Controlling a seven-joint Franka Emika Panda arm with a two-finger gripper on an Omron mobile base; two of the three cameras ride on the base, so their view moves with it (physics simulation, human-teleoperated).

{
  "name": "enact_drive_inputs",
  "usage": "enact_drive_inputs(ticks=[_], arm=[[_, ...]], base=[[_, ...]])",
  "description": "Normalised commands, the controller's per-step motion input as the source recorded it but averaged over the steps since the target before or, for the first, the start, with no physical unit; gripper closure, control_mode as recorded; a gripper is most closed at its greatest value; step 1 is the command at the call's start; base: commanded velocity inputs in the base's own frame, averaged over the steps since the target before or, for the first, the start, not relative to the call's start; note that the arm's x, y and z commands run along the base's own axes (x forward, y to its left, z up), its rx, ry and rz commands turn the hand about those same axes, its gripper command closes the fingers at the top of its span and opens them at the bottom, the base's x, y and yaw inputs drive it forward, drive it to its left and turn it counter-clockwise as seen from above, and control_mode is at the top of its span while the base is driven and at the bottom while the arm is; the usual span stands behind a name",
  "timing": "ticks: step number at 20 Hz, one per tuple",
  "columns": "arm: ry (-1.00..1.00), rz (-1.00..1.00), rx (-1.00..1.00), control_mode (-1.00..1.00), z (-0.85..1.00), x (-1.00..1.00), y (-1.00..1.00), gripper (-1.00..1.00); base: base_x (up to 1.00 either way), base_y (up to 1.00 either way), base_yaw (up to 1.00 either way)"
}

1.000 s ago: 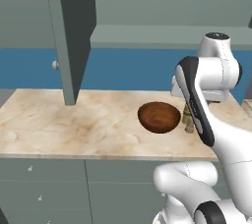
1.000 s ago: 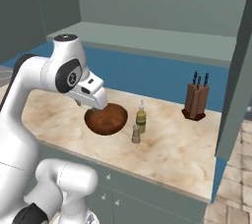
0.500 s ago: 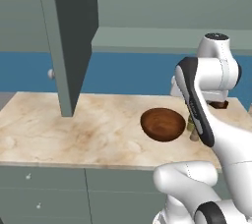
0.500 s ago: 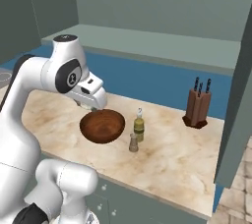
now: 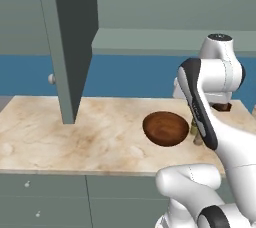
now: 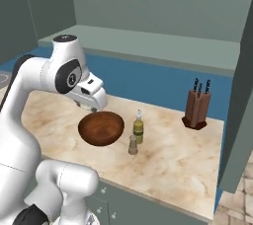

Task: Retrieve the bottle and the shaker from the cabinet and place them next to the mixing bowl on the counter. Then add garlic from the fridge to the mixing bowl.

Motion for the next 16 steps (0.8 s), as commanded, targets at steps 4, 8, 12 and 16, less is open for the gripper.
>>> enact_drive_inputs(ticks=[4,8,12,16], arm=[[0.0,0.0,0.0,-1.0,-0.34,0.65,0.25,1.0],[0.05,0.0,0.0,-1.0,-0.77,0.67,0.24,1.0],[0.08,0.0,-0.01,-1.0,-0.76,0.39,0.33,1.0],[0.07,0.0,-0.01,-1.0,-0.81,0.28,0.14,1.0]], base=[[0.0,0.0,0.0],[0.0,0.0,0.0],[0.0,0.0,0.0],[0.0,0.0,0.0]])
